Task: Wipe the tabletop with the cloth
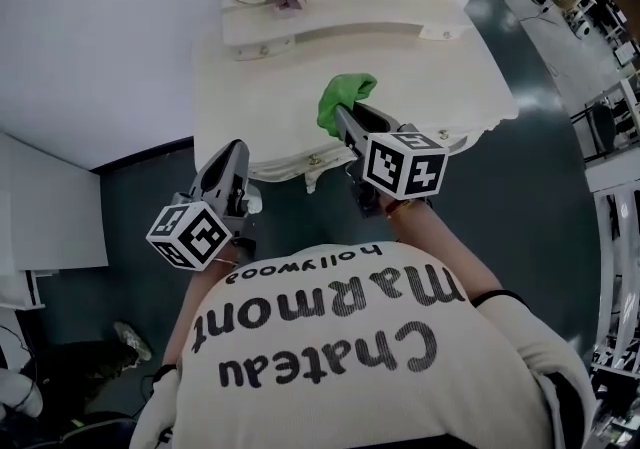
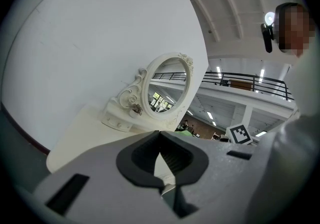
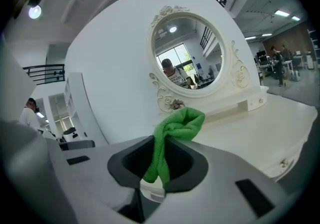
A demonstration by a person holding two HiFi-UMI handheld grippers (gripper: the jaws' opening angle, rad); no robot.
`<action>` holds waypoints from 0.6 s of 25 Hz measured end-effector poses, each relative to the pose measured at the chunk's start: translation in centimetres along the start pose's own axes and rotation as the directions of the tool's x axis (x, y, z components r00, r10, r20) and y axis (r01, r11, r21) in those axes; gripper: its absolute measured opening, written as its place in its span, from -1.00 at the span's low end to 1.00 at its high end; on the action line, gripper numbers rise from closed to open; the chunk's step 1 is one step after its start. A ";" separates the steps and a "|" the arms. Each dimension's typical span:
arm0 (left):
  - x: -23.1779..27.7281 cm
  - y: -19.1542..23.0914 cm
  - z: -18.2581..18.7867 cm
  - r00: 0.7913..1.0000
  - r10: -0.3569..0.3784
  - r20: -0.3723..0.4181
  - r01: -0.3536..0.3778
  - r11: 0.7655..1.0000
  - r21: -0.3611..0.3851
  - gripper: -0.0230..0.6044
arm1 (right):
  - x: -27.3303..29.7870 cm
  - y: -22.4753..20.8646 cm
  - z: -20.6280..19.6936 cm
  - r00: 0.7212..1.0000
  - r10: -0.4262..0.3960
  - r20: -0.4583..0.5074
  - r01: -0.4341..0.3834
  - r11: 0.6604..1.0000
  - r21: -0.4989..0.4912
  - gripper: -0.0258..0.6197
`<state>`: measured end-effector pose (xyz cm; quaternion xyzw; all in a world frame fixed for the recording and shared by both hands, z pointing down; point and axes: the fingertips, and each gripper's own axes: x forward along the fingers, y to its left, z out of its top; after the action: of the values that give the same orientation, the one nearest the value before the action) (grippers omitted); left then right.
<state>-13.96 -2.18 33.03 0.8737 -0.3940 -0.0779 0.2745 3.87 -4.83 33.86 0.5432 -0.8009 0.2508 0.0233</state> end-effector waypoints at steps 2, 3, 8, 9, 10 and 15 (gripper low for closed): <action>0.2 0.0 -0.2 1.000 0.004 -0.003 -0.004 1.000 0.000 -0.90 | -0.2 -0.8 -0.5 1.000 -0.014 -0.013 0.014 1.000 -0.001 -0.70; 0.3 0.0 -0.2 1.000 0.005 -0.004 -0.005 1.000 0.001 -0.90 | -0.3 -1.2 -0.7 1.000 -0.020 -0.018 0.020 1.000 0.002 -0.70; 0.3 0.1 -0.4 1.000 0.015 -0.003 -0.015 1.000 -0.002 -0.90 | -0.7 -2.2 -1.4 0.999 -0.038 -0.033 0.038 0.999 0.004 -0.70; 0.4 0.1 -0.5 1.000 0.017 -0.004 -0.017 1.000 -0.003 -0.90 | -0.7 -2.4 -1.4 0.999 -0.040 -0.037 0.040 0.999 0.002 -0.70; 0.4 0.1 -0.5 1.000 0.018 -0.005 -0.018 1.000 -0.005 -0.90 | -0.7 -2.5 -1.5 0.998 -0.041 -0.042 0.042 0.999 0.001 -0.70; 0.8 0.3 -1.0 1.000 0.023 -0.012 -0.023 1.000 -0.016 -0.90 | -0.7 -3.1 -2.3 0.997 -0.050 -0.065 0.050 0.999 0.001 -0.70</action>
<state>-13.29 -2.50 34.11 0.8673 -0.4019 -0.0728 0.2846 6.38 -4.10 36.78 0.5548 -0.7855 0.2687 0.0551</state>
